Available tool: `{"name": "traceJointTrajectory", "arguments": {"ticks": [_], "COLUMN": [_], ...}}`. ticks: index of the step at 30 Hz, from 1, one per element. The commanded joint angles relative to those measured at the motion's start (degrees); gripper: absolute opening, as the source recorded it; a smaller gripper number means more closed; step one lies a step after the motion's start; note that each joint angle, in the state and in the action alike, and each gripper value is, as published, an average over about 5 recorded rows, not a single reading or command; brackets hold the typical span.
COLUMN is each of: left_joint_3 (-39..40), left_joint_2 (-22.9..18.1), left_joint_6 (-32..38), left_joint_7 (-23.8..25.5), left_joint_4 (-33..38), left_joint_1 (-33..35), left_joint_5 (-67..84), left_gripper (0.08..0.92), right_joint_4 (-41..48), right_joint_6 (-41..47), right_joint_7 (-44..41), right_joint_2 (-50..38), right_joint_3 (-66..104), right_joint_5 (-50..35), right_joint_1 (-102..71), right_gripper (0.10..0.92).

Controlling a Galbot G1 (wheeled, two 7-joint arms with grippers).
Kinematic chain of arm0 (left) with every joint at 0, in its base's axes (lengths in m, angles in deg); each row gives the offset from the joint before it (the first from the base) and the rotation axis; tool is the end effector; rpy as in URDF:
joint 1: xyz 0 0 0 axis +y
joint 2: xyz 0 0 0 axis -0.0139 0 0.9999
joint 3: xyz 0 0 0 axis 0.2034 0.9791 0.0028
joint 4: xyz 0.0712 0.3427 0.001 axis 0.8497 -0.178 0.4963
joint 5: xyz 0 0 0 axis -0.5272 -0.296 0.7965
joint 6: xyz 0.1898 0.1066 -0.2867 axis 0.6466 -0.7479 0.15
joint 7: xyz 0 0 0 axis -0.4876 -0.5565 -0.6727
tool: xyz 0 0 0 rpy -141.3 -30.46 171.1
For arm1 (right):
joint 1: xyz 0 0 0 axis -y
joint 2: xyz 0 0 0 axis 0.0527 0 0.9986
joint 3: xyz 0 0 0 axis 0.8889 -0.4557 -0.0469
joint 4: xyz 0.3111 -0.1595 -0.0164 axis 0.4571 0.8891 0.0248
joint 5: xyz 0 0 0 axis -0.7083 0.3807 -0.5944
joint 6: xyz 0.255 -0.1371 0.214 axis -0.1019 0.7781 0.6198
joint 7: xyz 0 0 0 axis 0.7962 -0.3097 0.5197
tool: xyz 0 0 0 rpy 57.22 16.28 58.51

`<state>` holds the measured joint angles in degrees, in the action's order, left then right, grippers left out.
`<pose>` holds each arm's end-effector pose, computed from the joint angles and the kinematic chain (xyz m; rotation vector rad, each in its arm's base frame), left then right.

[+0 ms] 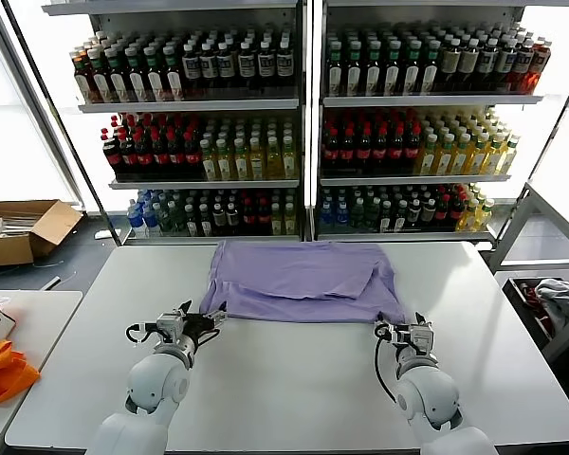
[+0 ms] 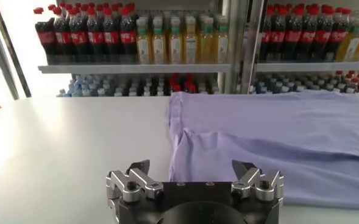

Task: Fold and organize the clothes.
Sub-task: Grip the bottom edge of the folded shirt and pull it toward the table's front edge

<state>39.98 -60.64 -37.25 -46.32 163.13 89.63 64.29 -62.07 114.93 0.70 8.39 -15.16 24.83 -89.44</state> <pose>0.3575 0.0288 -0.3089 -0.0688 -2.6632 0.0026 0.3322 -0.0182 -0.3038 -0.1806 -2.6348 0.1007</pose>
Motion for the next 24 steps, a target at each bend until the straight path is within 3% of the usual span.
{"name": "traceJointTrajectory", "arguments": {"ticks": [1,6,10,24], "left_joint_3": [0.2,0.1,0.1,2.0], "left_joint_2": [-0.1,0.4,0.4,0.0], "left_joint_6": [-0.3,0.0,0.2,-0.8], "left_joint_7": [-0.1,0.0,0.0,0.4], "left_joint_4": [-2.7,-3.8,-4.3,0.8], "left_joint_1": [-1.1,-1.2,-1.2,4.4], "left_joint_5": [0.3,0.4,0.8,-2.9], "left_gripper": [0.823,0.823,0.787,0.386], "right_joint_4": [0.8,1.6,1.7,1.3], "right_joint_6": [0.4,0.4,0.4,-0.7], "right_joint_7": [0.2,-0.1,-0.5,-1.4], "right_joint_2": [0.1,0.2,0.0,-0.5], "right_joint_3": [-0.3,-0.4,-0.7,-0.7], "right_joint_5": [0.4,0.5,0.6,0.4], "right_joint_1": [0.2,0.1,-0.4,-2.6], "right_gripper": [0.81,0.729,0.615,0.216]}}
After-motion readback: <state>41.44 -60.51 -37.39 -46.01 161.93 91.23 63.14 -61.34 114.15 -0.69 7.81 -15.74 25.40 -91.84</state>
